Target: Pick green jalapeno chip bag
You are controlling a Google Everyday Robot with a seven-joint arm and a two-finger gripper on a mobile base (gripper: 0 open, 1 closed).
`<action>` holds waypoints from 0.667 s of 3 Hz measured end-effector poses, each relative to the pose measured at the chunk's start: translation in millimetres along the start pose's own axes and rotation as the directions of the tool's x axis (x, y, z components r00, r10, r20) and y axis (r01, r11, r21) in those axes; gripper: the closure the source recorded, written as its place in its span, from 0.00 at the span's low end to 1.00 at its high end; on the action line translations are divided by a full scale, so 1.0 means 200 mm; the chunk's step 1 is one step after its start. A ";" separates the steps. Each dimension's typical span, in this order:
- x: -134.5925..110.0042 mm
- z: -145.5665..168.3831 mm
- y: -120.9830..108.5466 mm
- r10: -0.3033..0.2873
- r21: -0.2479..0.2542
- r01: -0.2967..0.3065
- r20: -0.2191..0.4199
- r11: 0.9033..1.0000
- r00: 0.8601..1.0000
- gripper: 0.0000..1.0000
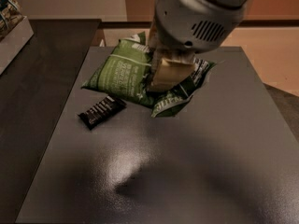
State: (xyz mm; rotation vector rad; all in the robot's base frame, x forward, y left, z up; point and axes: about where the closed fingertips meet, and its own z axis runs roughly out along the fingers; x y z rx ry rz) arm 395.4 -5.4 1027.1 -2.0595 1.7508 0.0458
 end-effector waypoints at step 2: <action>-0.05 -0.09 0.00 -0.015 0.035 0.015 0.007 0.999 1.000 1.00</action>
Offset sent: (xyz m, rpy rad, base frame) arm -0.0058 0.0024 0.0186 0.0102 -0.0368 0.0057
